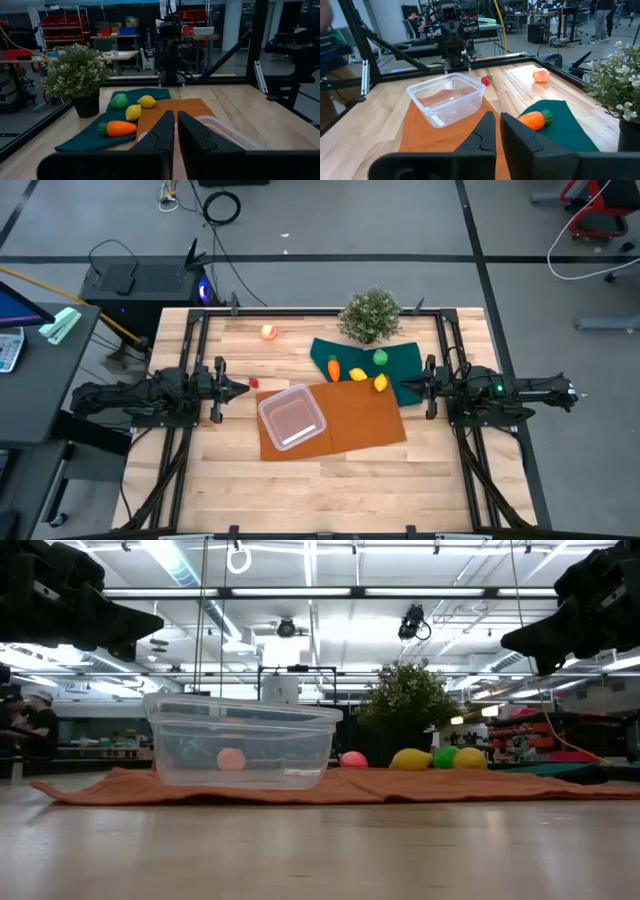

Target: Pick and placing Produce into tupperware

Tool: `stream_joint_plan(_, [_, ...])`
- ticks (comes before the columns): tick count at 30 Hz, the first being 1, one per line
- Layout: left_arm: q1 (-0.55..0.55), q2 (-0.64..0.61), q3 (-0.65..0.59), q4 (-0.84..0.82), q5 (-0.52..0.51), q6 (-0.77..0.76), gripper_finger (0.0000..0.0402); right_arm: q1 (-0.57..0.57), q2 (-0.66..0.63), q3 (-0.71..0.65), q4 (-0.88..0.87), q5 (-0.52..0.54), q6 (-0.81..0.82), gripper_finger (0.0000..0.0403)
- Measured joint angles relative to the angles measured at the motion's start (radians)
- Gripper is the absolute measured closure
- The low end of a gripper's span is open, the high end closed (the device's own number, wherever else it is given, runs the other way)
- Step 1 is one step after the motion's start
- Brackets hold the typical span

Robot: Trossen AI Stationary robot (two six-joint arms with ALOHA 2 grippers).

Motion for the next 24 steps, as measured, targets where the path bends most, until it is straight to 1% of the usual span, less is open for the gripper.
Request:
stream_joint_plan(4, [0.000, 0.000, 0.000, 0.000, 0.000, 0.000, 0.0378, 0.000, 0.000, 0.000, 0.000, 0.000, 0.000, 0.0403])
stream_joint_plan(13, [0.000, 0.000, 0.000, 0.000, 0.000, 0.000, 0.0366, 0.000, 0.000, 0.000, 0.000, 0.000, 0.000, 0.0403])
stream_joint_plan(21, [0.000, 0.000, 0.000, 0.000, 0.000, 0.003, 0.0377, 0.000, 0.000, 0.000, 0.000, 0.000, 0.000, 0.0403])
stream_joint_plan(24, [0.000, 0.000, 0.000, 0.000, 0.000, 0.025, 0.0378, 0.000, 0.000, 0.000, 0.000, 0.000, 0.000, 0.0403])
